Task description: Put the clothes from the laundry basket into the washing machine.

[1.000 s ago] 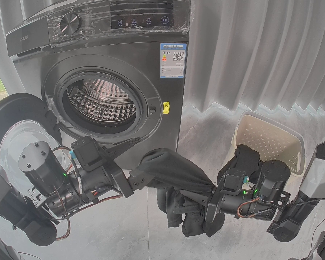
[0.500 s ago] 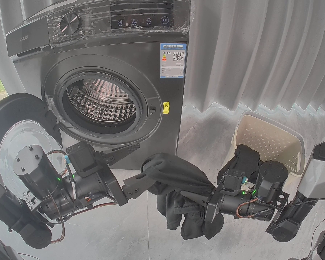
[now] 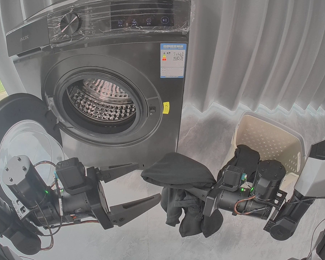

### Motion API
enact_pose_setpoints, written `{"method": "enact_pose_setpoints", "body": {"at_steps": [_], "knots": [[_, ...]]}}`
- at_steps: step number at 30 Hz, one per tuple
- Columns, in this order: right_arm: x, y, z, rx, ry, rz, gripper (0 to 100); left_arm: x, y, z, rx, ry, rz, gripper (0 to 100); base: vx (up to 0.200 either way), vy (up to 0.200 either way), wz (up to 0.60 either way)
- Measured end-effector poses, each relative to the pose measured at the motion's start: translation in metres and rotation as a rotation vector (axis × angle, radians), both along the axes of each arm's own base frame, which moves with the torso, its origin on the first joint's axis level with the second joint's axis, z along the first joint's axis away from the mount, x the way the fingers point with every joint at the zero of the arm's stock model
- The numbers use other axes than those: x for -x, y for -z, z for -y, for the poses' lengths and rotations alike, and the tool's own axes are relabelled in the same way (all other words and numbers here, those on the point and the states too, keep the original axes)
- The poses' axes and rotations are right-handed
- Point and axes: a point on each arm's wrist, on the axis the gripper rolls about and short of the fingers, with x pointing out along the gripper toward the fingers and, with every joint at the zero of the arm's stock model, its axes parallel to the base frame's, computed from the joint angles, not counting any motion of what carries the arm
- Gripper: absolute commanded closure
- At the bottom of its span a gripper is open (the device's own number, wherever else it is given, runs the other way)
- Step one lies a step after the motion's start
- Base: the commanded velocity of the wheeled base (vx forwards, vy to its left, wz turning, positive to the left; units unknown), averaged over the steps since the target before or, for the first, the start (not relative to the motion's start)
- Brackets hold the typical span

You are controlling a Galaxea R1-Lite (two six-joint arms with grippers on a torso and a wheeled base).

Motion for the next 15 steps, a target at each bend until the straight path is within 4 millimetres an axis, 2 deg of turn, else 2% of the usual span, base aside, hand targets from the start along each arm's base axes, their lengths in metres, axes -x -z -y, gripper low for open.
{"method": "enact_pose_setpoints", "body": {"at_steps": [9,15], "knots": [[0.005,0.002,-0.003,0.006,-0.018,-0.006,100,-0.009,0.0,0.006,0.006,-0.088,0.008,0,0.0,0.0,0.0],[0.009,0.002,-0.005,0.008,-0.035,-0.011,100,-0.017,0.012,0.024,-0.032,-0.112,0.002,0,0.0,0.0,0.0]]}}
